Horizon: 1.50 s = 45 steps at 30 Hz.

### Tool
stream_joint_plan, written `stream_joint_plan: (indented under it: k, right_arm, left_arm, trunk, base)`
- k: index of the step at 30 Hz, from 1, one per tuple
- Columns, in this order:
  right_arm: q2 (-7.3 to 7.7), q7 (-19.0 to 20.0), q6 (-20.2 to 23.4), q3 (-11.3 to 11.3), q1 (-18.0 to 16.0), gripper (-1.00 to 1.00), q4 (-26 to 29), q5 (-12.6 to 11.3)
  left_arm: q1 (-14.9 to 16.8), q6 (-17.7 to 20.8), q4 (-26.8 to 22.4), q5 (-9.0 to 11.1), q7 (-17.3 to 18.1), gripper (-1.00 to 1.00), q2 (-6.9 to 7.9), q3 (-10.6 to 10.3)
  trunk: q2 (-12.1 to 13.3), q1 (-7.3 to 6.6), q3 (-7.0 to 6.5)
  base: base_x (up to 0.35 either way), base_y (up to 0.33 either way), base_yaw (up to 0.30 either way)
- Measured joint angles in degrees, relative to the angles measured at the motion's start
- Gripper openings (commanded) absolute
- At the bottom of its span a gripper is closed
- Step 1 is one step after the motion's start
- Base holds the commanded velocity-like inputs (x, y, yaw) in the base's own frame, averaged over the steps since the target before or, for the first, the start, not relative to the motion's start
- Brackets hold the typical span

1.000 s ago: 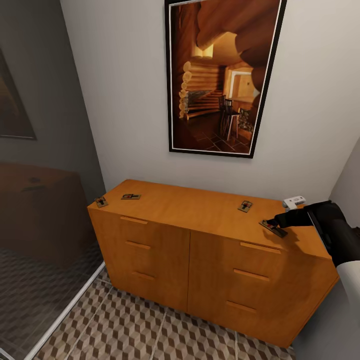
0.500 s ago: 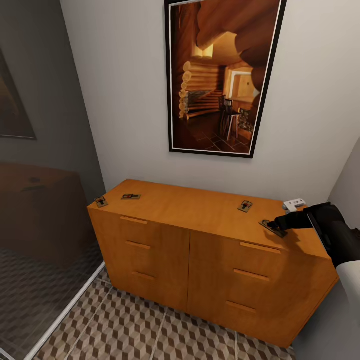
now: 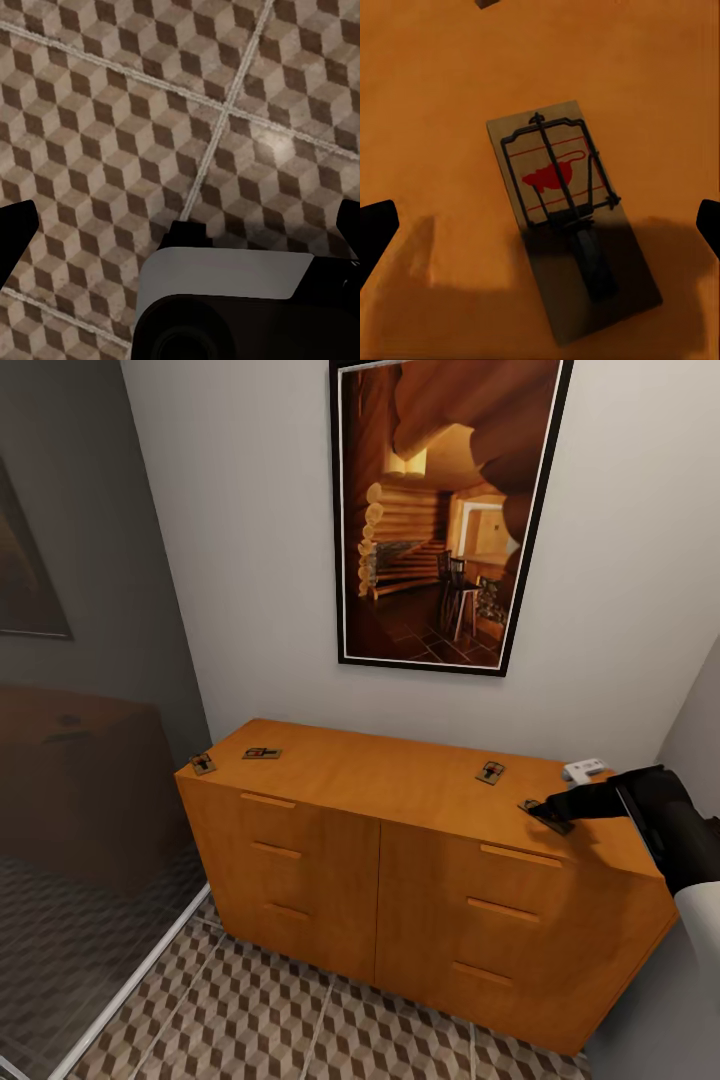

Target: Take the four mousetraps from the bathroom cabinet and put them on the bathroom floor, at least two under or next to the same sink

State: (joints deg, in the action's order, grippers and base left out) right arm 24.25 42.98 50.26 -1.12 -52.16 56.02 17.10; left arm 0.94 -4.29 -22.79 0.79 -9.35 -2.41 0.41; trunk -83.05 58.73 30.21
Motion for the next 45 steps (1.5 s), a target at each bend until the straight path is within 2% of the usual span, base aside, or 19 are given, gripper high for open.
stream_joint_plan:
  k: [7,32,45]
  right_arm:
    - [0.88,3.2,-0.1,0.1,0.0,1.0,0.0,0.1]
    - [1.07,3.5,-0.2,0.0,0.0,1.0,0.0,0.2]
    - [1.24,3.5,-2.5,0.0,0.0,1.0,-0.1,0.2]
  left_arm:
    - [0.0,0.0,0.0,0.0,0.0,1.0,0.0,0.0]
    - [0.0,0.0,0.0,0.0,0.0,1.0,0.01,0.0]
    - [0.0,0.0,0.0,0.0,0.0,1.0,0.03,0.0]
  trunk:
    - [0.0,0.0,0.0]
    - [0.0,0.0,0.0]
    - [0.0,0.0,0.0]
  base:
    - [0.0,0.0,0.0]
    - [0.0,0.0,0.0]
    - [0.0,0.0,0.0]
